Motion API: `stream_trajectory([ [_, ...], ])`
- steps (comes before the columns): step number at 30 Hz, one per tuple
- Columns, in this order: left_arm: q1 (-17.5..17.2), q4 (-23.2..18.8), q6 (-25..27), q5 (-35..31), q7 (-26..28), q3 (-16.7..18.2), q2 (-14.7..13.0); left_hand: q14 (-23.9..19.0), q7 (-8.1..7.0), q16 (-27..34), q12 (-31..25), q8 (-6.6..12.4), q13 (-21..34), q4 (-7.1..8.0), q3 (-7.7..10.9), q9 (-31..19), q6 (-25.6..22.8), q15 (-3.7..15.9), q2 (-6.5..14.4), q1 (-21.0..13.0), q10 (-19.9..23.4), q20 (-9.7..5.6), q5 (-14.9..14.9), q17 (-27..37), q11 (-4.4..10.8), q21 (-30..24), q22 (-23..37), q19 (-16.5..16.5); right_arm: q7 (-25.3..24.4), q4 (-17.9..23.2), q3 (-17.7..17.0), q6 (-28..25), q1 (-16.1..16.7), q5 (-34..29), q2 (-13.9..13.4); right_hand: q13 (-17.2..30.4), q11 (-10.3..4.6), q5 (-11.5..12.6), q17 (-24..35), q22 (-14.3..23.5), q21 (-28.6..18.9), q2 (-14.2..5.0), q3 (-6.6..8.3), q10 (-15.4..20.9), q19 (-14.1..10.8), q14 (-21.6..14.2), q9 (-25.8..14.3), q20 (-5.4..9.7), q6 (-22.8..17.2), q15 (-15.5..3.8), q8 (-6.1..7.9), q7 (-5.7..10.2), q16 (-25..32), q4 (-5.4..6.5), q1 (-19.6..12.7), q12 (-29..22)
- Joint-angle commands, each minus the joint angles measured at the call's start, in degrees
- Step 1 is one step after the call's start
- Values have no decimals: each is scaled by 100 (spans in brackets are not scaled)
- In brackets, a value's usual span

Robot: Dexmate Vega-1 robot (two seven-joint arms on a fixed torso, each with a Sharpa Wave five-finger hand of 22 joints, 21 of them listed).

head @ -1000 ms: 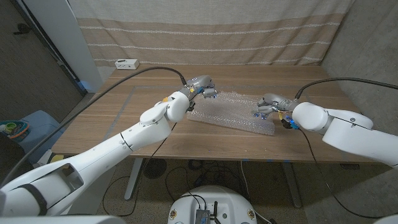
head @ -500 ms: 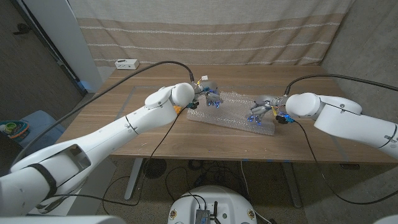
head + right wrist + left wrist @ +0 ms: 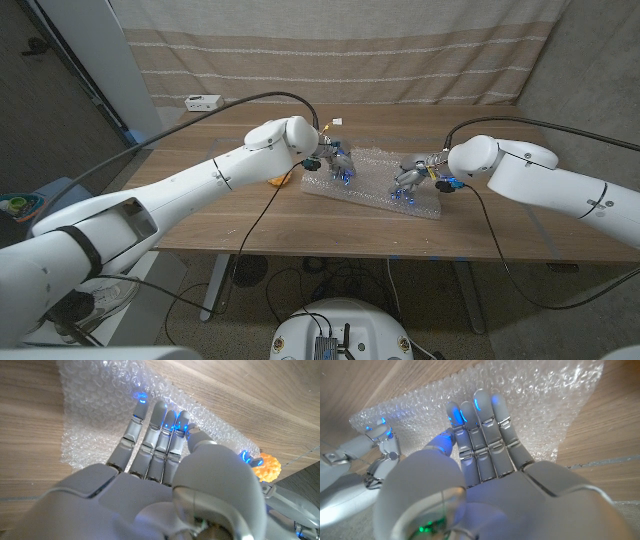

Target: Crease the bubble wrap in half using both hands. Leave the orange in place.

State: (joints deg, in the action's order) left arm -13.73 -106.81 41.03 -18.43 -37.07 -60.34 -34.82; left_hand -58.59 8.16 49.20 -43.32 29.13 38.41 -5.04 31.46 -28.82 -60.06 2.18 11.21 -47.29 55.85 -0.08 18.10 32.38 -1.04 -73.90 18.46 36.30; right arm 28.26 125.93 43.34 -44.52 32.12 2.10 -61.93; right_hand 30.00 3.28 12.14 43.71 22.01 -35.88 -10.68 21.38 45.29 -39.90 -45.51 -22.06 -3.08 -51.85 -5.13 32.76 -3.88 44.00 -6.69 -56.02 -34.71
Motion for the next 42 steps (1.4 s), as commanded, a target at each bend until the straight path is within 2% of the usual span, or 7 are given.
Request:
stream_trajectory([
  [1,548,355,328,-228,-327,-613,101,397,21,-732,571,-352,-581,142,362,305,271,12,-125,482,-185,52,61,-682,-102,-52,-381,-131,354,-360,289,72,-303,-175,236,-61,6,58,-188,-30,-79,-29,107,-118,70,28,86,-2,112,-62,-97,29,-206,53,52,76],
  [8,662,656,270,-136,-450,-717,215,1137,-12,-1959,1491,-1008,-1315,369,889,734,974,-164,-276,1334,-956,482,65,-1657,-205,348,-878,-715,487,-596,400,102,-401,-198,369,-272,77,93,-672,-137,-161,39,330,-404,221,192,337,-24,396,7,-368,83,-773,114,198,311],
  [15,738,858,267,-79,-520,-829,309,1529,89,-2357,1984,-1386,-1608,524,1019,947,1451,-314,-311,1831,-1395,621,-9,-1924,-328,633,-877,-856,792,-978,621,143,-599,-222,551,-383,109,103,-894,-208,-194,49,453,-483,296,235,456,-46,455,67,-482,70,-1029,130,274,411],
  [16,757,891,261,-77,-542,-858,325,1639,126,-2432,2094,-1480,-1661,567,1063,985,1607,-384,-246,1917,-1514,700,-25,-1951,-439,730,-869,-1012,813,-1021,641,149,-616,-226,566,-391,121,103,-902,-214,-195,48,463,-476,303,239,465,-45,454,73,-489,61,-1043,132,281,414],
  [32,725,777,282,84,-474,-859,252,1787,93,-2552,2308,-1626,-1777,720,1114,1073,1851,-451,-186,2219,-1648,822,-120,-1966,-444,944,-860,-1189,916,-1526,726,269,-650,-74,689,-649,187,71,-1344,-439,-174,89,728,-718,661,616,722,-160,633,269,-781,-9,-1698,185,531,665],
  [37,466,427,189,302,-152,-489,33,1787,68,-2564,2322,-1637,-1776,736,1126,1086,1872,-439,-184,2260,-1646,836,-141,-1969,-404,984,-857,-1233,691,-1241,548,212,-486,-26,517,-691,192,63,-1410,-483,-141,83,777,-716,788,638,758,-201,623,272,-810,-10,-1790,193,570,687],
  [42,-351,-526,-26,436,1059,342,-438,1880,-8,-2603,2391,-1655,-1775,683,1145,1109,1914,-401,-202,2272,-1759,861,-182,-1962,-313,1070,-851,-1377,592,-991,470,147,-387,-29,387,-738,156,52,-1483,-538,-118,94,831,-722,882,640,796,-182,625,259,-844,9,-1882,192,609,715],
])
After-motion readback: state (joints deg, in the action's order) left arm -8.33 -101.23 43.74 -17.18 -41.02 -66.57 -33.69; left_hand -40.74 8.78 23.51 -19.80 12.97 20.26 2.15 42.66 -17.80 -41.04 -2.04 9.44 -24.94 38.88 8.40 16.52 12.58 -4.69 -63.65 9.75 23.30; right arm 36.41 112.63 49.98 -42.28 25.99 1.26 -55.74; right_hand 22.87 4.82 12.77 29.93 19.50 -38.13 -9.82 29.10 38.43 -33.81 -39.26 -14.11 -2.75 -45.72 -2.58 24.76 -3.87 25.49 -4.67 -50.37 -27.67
